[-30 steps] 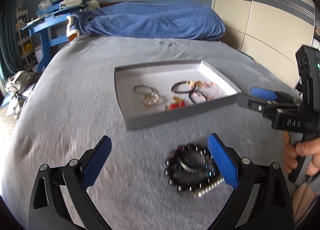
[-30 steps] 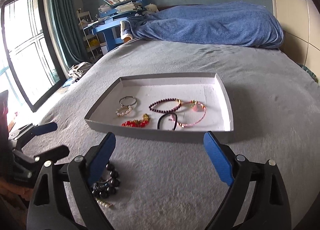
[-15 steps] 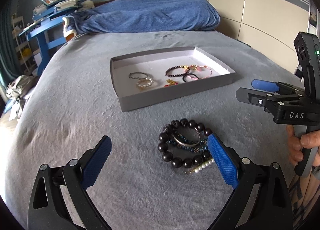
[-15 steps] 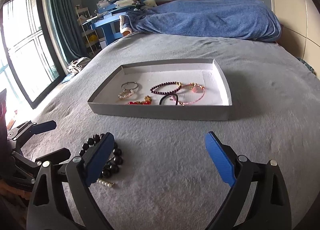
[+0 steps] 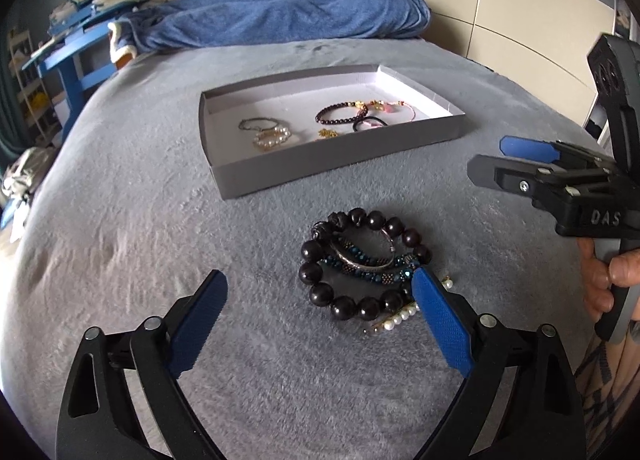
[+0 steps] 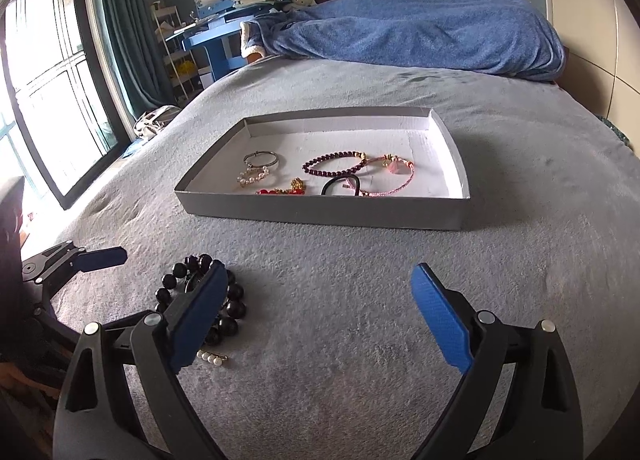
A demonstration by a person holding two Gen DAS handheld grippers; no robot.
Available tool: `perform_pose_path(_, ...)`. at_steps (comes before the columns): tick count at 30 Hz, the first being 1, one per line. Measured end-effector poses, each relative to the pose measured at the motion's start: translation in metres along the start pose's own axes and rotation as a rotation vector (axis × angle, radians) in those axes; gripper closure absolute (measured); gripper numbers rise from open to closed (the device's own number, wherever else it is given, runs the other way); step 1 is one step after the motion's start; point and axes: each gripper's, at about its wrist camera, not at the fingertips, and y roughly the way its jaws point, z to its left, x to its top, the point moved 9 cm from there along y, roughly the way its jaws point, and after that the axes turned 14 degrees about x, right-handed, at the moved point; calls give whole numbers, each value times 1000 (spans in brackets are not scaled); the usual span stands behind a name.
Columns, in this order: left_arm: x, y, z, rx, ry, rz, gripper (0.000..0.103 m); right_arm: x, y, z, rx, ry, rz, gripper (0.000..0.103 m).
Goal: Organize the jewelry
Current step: 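Grasp the large black bead bracelet with the left tool and lift it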
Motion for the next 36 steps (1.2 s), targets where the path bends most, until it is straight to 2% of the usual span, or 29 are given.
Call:
perform_pose_path(5, 5, 16, 3, -20, -41, 30, 35, -3, 3, 1, -2, 2, 12, 11)
perform_pose_path(10, 4, 34, 0, -35, -40, 72, 39, -5, 5, -2, -5, 8, 20, 11)
perform_pose_path(12, 3, 37, -1, -46, -42, 83, 44, -5, 6, -2, -2, 12, 21, 11)
perform_pose_path(17, 2, 33, -7, -83, -42, 89, 88, -5, 7, 0, 3, 9, 19, 11)
perform_pose_path(21, 8, 22, -8, -88, -47, 48, 88, -4, 6, -1, 4, 14, 15, 11)
perform_pose_path(29, 39, -17, 15, -146, -173, -110, 88, -5, 8, -1, 10, 15, 17, 11)
perform_pose_path(36, 51, -32, 49, -119, -269, -163, 88, -8, 15, 9, 36, -14, 37, 11)
